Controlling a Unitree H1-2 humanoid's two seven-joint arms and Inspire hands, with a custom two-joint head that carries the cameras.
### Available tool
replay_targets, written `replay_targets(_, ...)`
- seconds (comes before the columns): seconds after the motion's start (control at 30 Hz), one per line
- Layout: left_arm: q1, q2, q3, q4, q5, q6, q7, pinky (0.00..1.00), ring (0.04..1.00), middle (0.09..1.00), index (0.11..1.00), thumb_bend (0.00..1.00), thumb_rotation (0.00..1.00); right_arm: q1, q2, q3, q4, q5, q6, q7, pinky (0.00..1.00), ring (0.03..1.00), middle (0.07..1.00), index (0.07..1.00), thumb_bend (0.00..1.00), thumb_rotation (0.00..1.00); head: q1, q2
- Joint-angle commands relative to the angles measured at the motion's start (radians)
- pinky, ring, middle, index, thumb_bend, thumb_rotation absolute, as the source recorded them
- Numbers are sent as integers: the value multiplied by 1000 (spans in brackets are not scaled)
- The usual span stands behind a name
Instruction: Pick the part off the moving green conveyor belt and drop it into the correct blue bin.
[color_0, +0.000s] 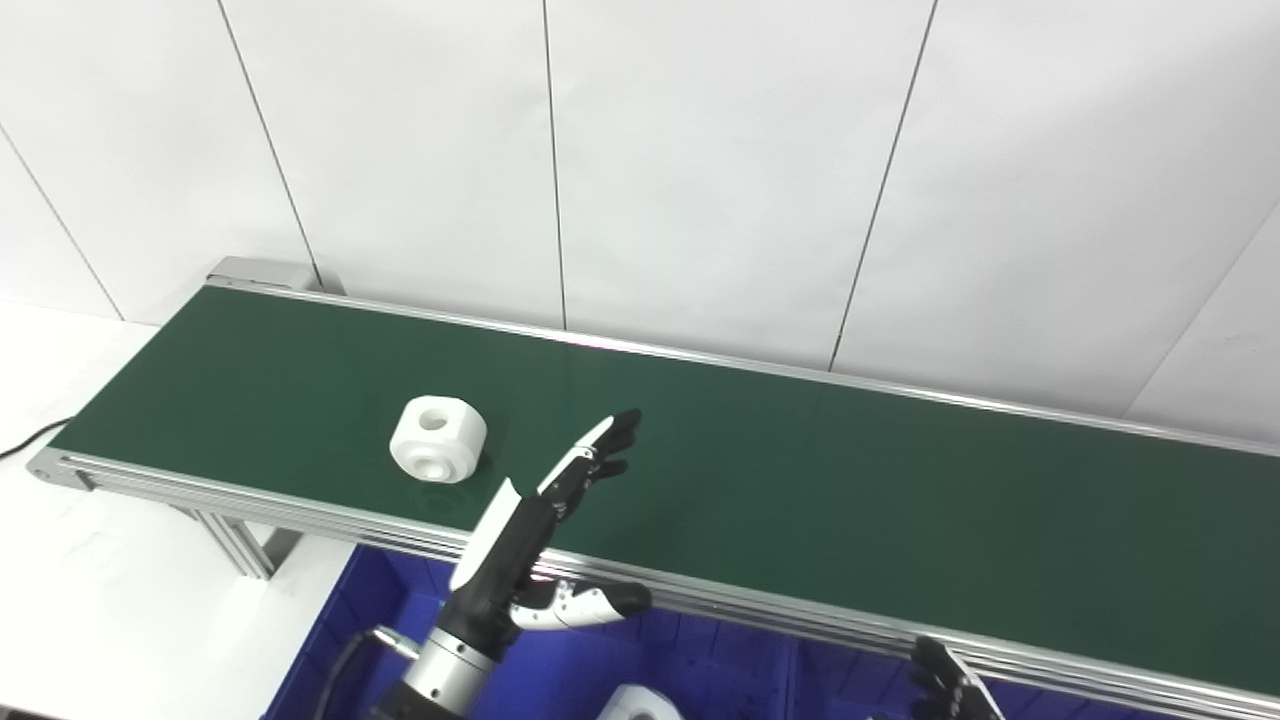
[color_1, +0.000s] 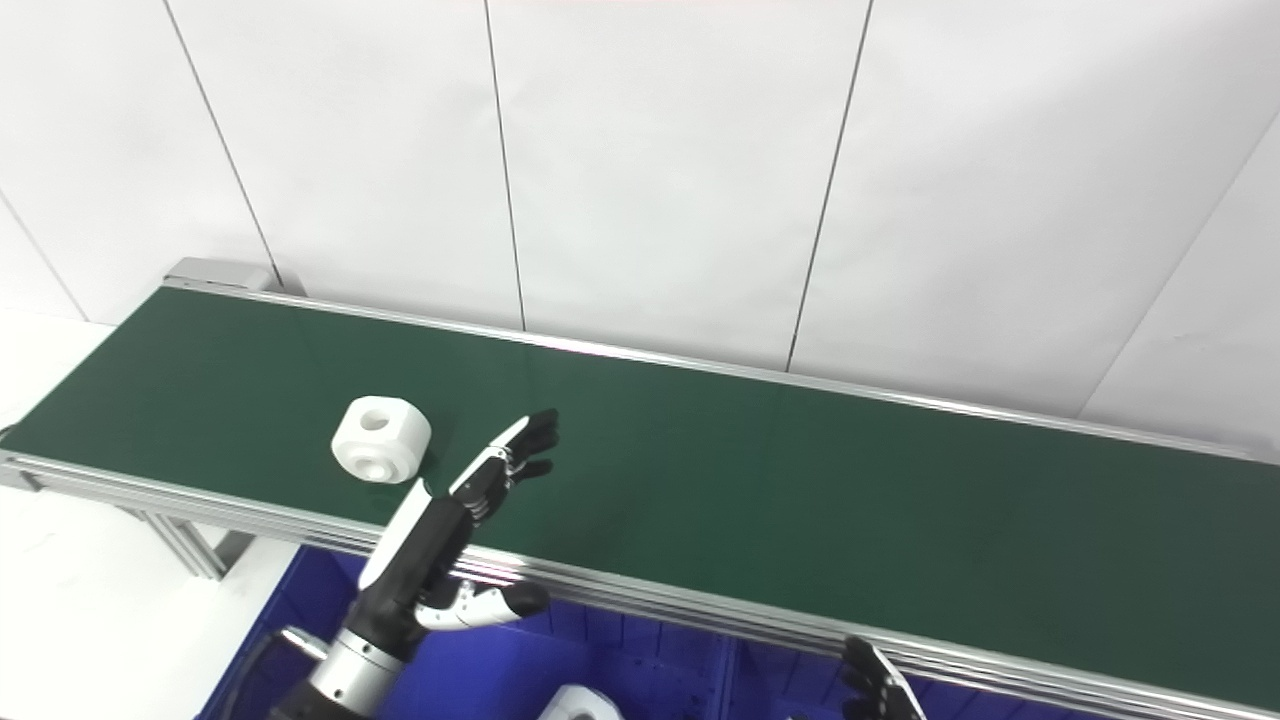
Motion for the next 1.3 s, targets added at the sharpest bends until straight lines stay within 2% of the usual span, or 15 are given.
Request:
replay_targets(0.0, -74, 52, 51, -39, -20, 27, -11, 863, 939, 972, 947, 670, 631, -4, 4, 15, -39, -21, -60, -40, 751, 793, 810, 802, 635, 292, -22, 19)
replay_targets(0.2, -169, 122, 111, -6, 9, 92, -51, 896, 958, 984, 950, 663, 552, -12, 1, 47, -44, -51, -60, -99, 738, 766, 781, 787, 654, 337, -56, 54)
replay_targets(0.3, -236, 180, 123, 44, 46, 127, -83, 919, 974, 994, 959, 675, 537, -21, -5, 63, -41, -60, -60, -124, 734, 768, 787, 789, 646, 359, -57, 63)
replay_targets(0.4, -285, 212, 130, 101, 54, 133, -108, 889, 958, 991, 958, 656, 403, -25, -15, 79, -42, -67, -60, -144, 741, 770, 788, 791, 634, 373, -53, 68)
replay_targets(0.5, -331, 249, 123, 158, 86, 170, -129, 860, 955, 994, 956, 670, 362, -27, -26, 92, -44, -62, -60, -155, 742, 766, 783, 790, 634, 378, -46, 66)
replay_targets(0.57, -347, 260, 116, 178, 103, 191, -138, 808, 938, 989, 946, 682, 296, -29, -35, 97, -43, -61, -60, -162, 743, 769, 786, 791, 626, 366, -41, 64)
replay_targets(0.7, -392, 292, 83, 249, 176, 215, -158, 851, 958, 994, 948, 695, 281, -35, -46, 102, -38, -43, -60, -164, 743, 766, 783, 787, 631, 366, -27, 64)
replay_targets(0.8, -426, 306, 49, 305, 246, 223, -158, 856, 958, 996, 951, 715, 282, -40, -57, 108, -33, -34, -60, -165, 744, 766, 783, 786, 642, 380, -13, 60)
replay_targets(1.0, -471, 293, 7, 415, 340, 211, -122, 847, 954, 988, 935, 781, 222, -45, -72, 115, -24, -20, -60, -162, 764, 782, 793, 797, 648, 419, -1, 55)
replay_targets(1.13, -498, 293, -21, 462, 393, 210, -109, 915, 977, 992, 937, 795, 204, -47, -75, 118, -21, -27, -60, -173, 765, 781, 791, 791, 639, 413, 1, 52)
replay_targets(1.17, -507, 294, -33, 480, 420, 197, -91, 969, 992, 991, 937, 801, 201, -48, -75, 119, -20, -28, -60, -176, 761, 780, 790, 787, 642, 412, 3, 49)
replay_targets(1.27, -529, 296, -67, 523, 496, 174, -33, 996, 999, 994, 933, 810, 193, -51, -78, 123, -16, -32, -60, -184, 757, 777, 787, 785, 640, 413, 4, 48)
